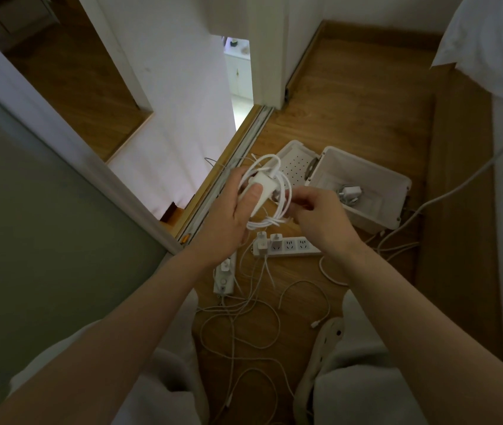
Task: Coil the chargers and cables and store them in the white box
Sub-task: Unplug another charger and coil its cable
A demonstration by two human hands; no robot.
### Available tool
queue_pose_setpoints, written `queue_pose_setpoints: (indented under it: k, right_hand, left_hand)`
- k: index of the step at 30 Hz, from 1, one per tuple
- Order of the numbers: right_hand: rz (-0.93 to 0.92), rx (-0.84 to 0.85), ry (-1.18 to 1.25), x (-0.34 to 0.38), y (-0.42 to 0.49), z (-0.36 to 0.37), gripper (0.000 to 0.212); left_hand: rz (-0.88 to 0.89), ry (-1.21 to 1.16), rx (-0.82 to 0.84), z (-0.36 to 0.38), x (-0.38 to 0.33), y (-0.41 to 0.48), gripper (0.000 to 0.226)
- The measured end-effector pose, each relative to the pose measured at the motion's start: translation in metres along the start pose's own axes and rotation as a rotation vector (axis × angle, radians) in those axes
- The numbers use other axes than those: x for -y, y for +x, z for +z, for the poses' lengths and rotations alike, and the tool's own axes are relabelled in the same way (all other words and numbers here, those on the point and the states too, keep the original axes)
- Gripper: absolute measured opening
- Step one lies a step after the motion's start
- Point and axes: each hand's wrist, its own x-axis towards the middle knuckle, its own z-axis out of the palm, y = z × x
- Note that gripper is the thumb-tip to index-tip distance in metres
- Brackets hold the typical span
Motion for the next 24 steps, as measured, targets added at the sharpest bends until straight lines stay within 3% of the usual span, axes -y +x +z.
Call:
queue_pose_setpoints:
  k: [4,6,9,13,17,20,24]
  right_hand:
    - [-0.008,0.033,0.058,0.0,-0.001,0.0,0.019]
    - [0.08,-0.005,0.24,-0.001,-0.003,0.002,0.02]
    - [0.238,-0.066,0.533,-0.005,-0.005,0.006,0.024]
    - [0.248,-0.066,0.595,-0.005,-0.006,0.01,0.021]
    - [0.214,-0.108,0.522,-0.005,-0.009,0.02,0.013]
    - [0.22,-0.09,0.509,-0.005,-0.009,0.027,0.018]
    - [0.105,-0.066,0.285,-0.01,-0.005,0.03,0.024]
  left_hand:
    - [-0.098,-0.013,0.004,-0.004,-0.002,0.002,0.014]
    - [-0.208,-0.048,0.039,-0.005,-0.002,0.003,0.016]
    - [-0.341,-0.111,0.13,-0.005,0.006,0.004,0.033]
    - [-0.483,-0.203,0.238,-0.003,0.017,0.002,0.047]
    - [-0.4,-0.01,0.186,0.0,0.017,0.002,0.033]
    - [-0.294,0.185,0.107,0.004,0.024,0.0,0.028]
    - [-0.256,0.202,0.065,0.006,0.032,-0.002,0.031]
